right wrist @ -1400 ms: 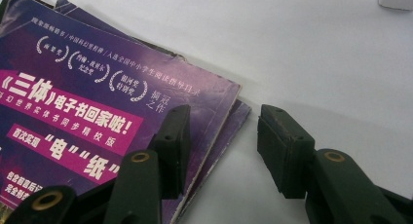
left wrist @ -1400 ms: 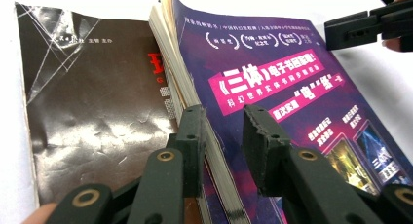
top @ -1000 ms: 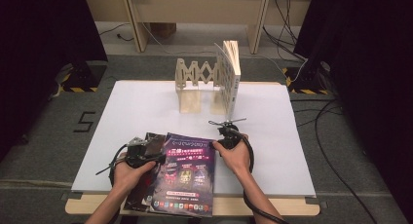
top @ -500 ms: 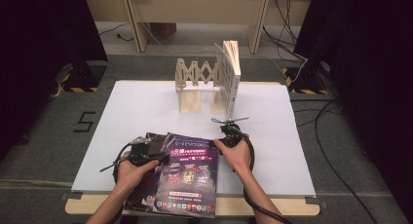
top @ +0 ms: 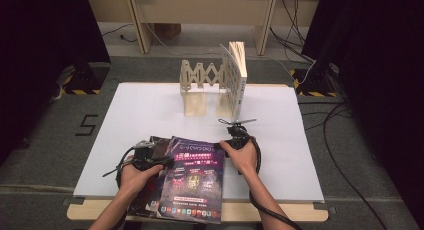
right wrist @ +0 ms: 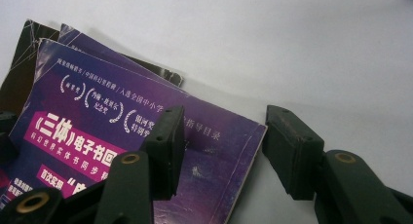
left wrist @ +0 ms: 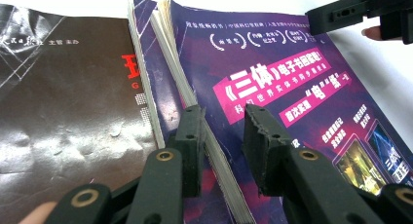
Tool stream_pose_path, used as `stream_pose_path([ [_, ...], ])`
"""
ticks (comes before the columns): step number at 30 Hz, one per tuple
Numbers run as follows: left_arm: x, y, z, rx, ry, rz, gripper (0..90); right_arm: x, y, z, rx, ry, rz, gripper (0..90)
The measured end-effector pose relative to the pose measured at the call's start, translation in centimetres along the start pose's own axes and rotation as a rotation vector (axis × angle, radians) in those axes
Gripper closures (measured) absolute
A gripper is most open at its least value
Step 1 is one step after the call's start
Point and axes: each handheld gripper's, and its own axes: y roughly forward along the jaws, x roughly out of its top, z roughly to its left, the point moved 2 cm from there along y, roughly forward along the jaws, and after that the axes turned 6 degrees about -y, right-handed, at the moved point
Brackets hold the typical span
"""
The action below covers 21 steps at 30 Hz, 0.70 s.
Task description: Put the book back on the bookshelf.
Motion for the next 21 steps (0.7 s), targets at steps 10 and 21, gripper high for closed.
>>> stream_pose_path([
  [10, 0.0, 0.0, 0.0, 0.004, -0.007, -0.004, 69.4, -0.1, -1.1, -0.1, 0.003, 0.003, -0.055, 63.1],
  [21, -0.1, -0.2, 0.2, 0.014, -0.019, -0.014, 70.0, 0.7, -3.1, 1.1, 0.078, 0.006, -0.122, 66.7],
])
